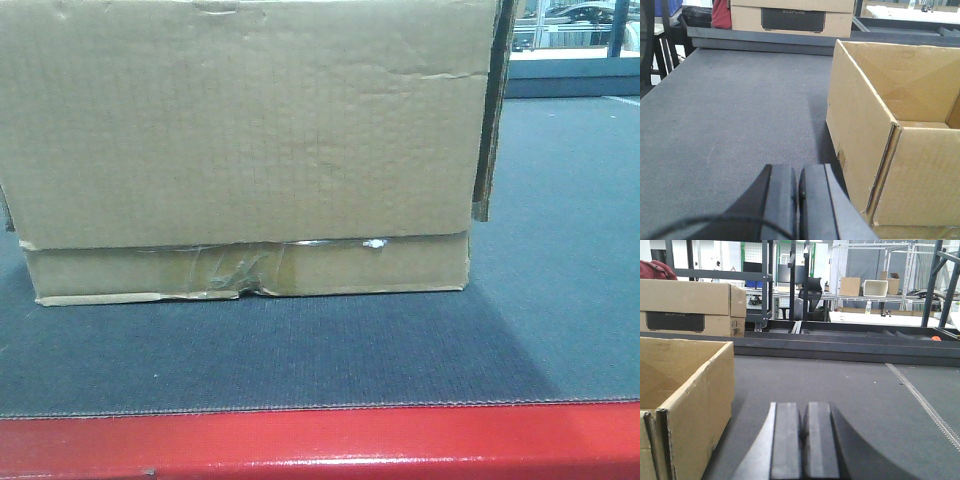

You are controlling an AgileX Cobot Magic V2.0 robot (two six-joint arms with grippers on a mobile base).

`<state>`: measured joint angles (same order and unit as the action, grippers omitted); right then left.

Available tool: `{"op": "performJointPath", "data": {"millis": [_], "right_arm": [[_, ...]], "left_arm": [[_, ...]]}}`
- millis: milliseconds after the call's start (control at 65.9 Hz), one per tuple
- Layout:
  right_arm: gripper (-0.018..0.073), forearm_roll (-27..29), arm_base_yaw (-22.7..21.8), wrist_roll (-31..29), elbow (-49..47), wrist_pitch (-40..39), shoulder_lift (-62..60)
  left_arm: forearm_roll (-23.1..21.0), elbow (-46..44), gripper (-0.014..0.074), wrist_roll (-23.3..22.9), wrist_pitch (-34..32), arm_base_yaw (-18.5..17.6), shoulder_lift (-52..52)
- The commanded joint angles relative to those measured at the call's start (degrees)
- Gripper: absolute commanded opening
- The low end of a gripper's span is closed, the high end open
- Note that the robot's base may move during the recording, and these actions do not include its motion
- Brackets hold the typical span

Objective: Grab carton from right shelf to conveyor

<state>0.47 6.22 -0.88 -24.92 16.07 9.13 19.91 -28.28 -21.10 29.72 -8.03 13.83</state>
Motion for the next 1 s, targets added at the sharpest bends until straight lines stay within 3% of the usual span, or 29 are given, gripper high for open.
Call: {"op": "performJointPath", "data": {"millis": [0,137,258,471,531,744,790,987], "right_arm": [[-0.007,-0.8,-0.2,-0.3,0.0,-1.5,-0.3],[-0.007,-0.8,-0.2,-0.3,0.0,-1.5,-0.3],[-0.007,-0.8,-0.2,-0.3,0.0,-1.5,-0.3],[-0.007,-0.8,-0.2,-0.3,0.0,-1.5,-0.3],[-0.007,-0.8,-0.2,-0.3,0.0,-1.5,-0.3],[-0.007,-0.8,-0.2,-0.3,0.0,-1.5,-0.3],[-0.007,-0.8,-0.2,-0.3,0.0,-1.5,-0.3],[-0.007,-0.8,-0.2,-0.3,0.0,-1.5,-0.3]], "left_arm": [[-0.2,0.1,0.0015,0.1,-1.1,0.2,-0.3],[-0.3,0.1,0.0015,0.2,0.1,0.8,-0.8],[-7.8,1.3,0.0015,11.2,0.2,4.0,-2.7],[-16.7,12.9,0.0015,21.1,-13.3,10.3,-7.5],[-18.5,17.3,0.0015,21.6,-17.6,11.3,-9.1],[-18.6,28.3,0.0015,21.6,-29.7,11.8,-13.8],[-18.6,28.3,0.0015,21.6,-26.2,11.8,-13.8],[-18.6,28.3,0.0015,21.6,-26.2,11.8,-13.8]]}}
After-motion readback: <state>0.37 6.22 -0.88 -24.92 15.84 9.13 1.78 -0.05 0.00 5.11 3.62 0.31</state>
